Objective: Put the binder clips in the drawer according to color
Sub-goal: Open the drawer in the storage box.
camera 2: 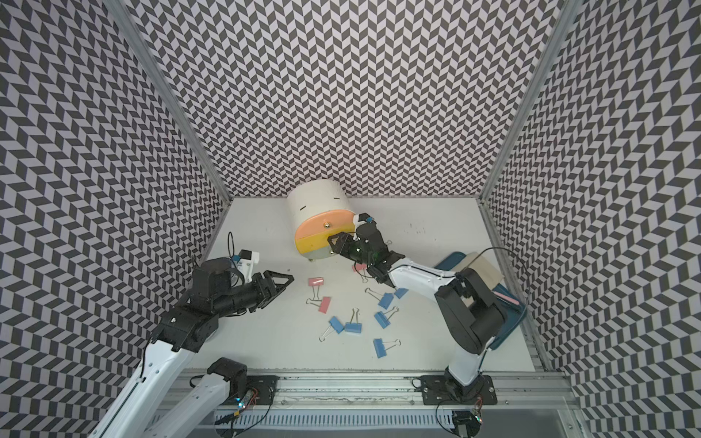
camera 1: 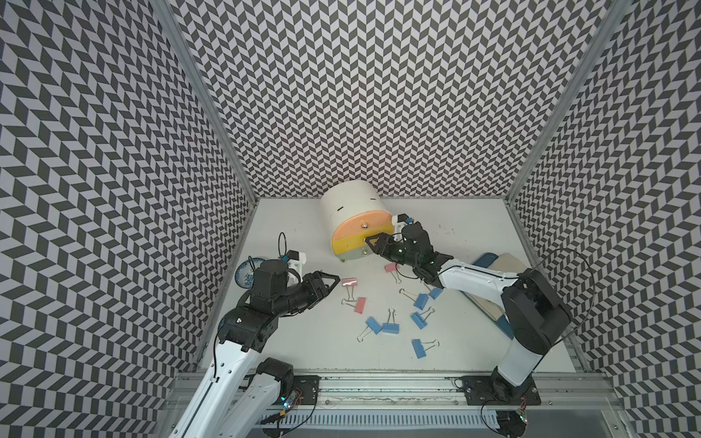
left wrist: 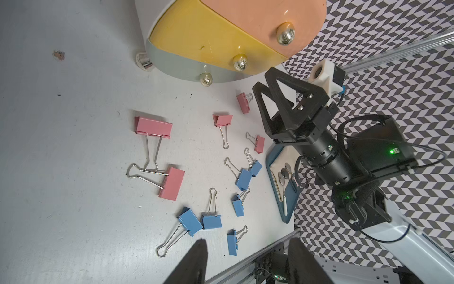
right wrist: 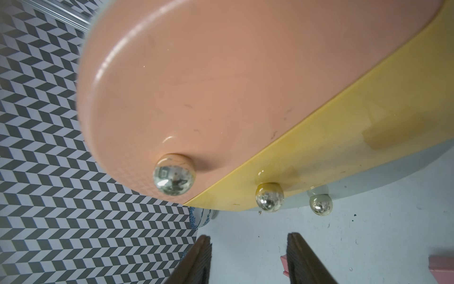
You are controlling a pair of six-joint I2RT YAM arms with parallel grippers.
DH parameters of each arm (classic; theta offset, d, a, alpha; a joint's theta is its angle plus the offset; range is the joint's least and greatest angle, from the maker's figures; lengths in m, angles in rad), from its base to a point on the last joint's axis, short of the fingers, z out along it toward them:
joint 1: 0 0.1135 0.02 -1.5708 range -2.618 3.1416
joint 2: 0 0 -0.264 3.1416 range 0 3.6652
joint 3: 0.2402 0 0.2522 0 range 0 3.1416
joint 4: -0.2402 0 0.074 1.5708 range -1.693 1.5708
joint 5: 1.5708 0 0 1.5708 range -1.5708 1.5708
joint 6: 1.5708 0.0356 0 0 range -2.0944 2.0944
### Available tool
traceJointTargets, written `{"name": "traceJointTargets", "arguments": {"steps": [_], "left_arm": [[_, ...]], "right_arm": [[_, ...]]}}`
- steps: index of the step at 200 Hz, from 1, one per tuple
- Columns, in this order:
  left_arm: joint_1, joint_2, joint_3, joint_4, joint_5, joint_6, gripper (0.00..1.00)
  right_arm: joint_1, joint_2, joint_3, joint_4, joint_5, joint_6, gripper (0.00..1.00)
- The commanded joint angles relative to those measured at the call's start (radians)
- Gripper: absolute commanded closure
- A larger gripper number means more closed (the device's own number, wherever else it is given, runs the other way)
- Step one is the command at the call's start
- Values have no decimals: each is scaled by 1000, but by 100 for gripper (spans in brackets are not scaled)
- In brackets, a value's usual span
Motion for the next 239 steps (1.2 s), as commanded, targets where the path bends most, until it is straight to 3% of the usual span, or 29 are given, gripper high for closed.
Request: {"name": "traceJointTargets", "arguments": {"steps": [1, 239], "left_arm": [[12, -12, 26, -22, 17, 30, 43], [61, 18, 91, -158, 66, 152, 43]], "right_arm": [[-4, 26, 32, 66, -6, 12, 47], [-3, 157, 53, 235, 33, 119, 59]]}}
